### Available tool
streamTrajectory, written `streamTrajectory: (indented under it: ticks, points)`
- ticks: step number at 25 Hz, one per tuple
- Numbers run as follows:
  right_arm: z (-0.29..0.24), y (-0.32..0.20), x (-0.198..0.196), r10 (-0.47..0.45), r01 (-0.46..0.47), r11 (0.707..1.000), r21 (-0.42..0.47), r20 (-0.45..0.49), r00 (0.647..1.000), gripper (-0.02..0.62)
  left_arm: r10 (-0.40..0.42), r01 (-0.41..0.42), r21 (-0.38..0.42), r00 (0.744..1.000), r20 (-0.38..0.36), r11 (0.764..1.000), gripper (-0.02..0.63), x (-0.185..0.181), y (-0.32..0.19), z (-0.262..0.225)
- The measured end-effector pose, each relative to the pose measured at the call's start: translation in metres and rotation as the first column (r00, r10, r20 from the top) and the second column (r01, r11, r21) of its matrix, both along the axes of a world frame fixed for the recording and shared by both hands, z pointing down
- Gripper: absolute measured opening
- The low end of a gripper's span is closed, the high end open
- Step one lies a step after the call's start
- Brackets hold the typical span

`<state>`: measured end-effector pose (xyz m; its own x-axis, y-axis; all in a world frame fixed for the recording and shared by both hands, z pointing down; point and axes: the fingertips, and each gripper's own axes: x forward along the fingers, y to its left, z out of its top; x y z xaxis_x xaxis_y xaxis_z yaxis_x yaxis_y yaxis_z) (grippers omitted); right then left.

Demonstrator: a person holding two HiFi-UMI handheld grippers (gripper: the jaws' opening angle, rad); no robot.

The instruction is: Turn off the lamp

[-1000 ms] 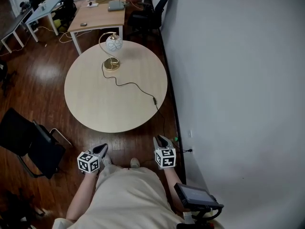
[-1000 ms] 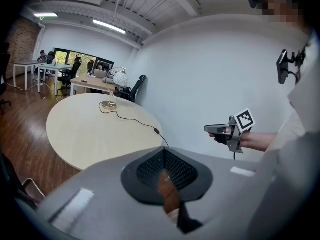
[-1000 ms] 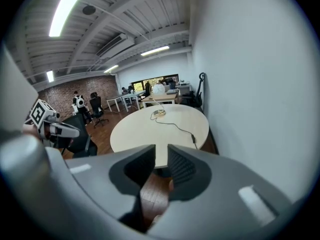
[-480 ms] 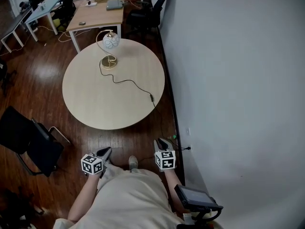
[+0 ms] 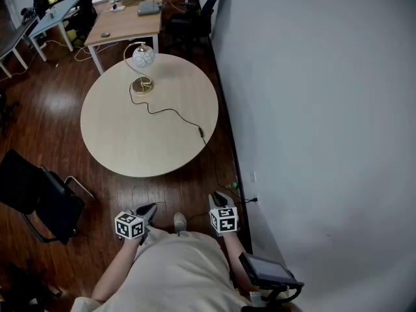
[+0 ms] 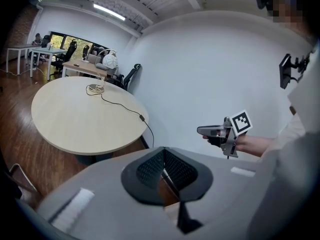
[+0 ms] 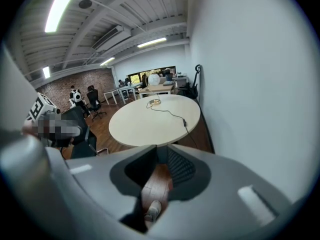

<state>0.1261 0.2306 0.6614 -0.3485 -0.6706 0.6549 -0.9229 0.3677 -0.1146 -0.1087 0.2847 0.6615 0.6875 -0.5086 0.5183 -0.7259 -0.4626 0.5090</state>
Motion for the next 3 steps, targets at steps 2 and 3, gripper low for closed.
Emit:
streamTrajectory:
  ticks: [2, 3]
  points:
    - [0.0010, 0.0030, 0.0034, 0.010, -0.010, 1.000, -0.009, 0.003, 1.000, 0.060, 0.000, 0.000, -0.002, 1.000, 0.002, 1.000, 0.005, 0.0013, -0.0004, -0.0008]
    - [0.0017, 0.0045, 0.0052, 0.015, -0.015, 1.000, -0.013, 0.005, 1.000, 0.060, 0.000, 0.000, -0.003, 1.000, 0.003, 1.000, 0.005, 0.0019, -0.0006, -0.0012]
